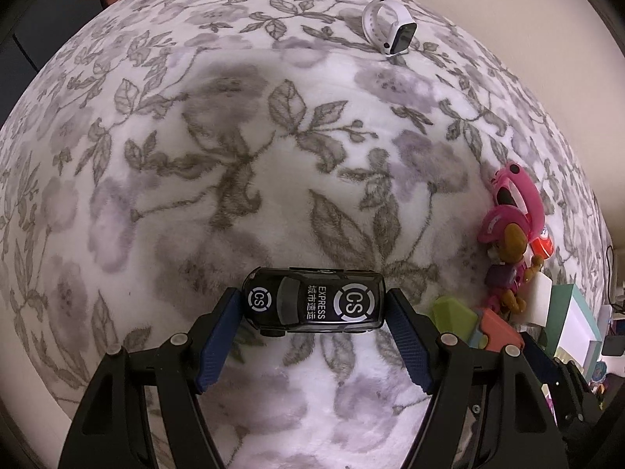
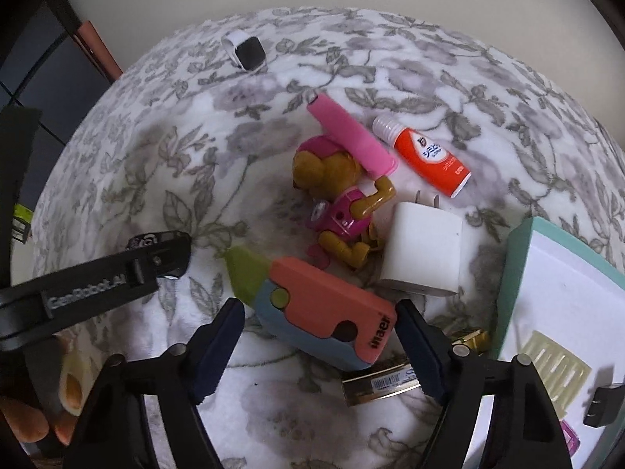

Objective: Organize rigid objects
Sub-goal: 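Grasp the black toy car with the left gripper while the right grasps the coral-blue folding toy, then carry the toy car and folding toy into the tray and open both grippers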

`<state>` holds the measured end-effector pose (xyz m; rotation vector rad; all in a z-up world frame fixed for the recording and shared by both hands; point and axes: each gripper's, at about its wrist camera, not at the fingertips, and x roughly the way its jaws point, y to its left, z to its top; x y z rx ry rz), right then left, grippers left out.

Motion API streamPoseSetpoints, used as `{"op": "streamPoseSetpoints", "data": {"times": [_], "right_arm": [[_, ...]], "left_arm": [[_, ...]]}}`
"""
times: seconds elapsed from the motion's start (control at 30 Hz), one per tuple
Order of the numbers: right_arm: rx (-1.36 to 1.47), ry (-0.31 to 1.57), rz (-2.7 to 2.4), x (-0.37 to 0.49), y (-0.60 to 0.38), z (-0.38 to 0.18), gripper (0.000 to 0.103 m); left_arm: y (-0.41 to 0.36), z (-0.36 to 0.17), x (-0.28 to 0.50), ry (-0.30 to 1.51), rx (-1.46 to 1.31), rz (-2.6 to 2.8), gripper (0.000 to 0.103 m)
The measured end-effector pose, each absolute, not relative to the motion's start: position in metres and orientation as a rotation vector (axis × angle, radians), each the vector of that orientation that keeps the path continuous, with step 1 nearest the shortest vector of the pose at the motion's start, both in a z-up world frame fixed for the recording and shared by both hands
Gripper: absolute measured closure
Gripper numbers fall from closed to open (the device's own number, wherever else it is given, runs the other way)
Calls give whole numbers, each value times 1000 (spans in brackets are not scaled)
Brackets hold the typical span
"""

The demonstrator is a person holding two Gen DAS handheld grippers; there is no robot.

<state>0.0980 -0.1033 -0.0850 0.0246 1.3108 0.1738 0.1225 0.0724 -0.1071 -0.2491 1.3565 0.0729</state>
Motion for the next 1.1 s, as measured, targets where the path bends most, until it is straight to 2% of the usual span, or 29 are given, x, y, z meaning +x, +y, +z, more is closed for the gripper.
{"op": "streamPoseSetpoints", "data": {"times": [0.07, 0.63, 1.1], "right_arm": [[25, 1312, 167, 100, -103, -87, 26], [110, 1297, 175, 97, -110, -84, 26], [188, 1236, 171, 92, -128, -56, 26]], "left_arm": [[75, -108, 123, 1356, -245, 70, 27], [59, -105, 123, 1340, -224, 53, 28], [55, -59, 120, 1232, -231, 45, 28]]}}
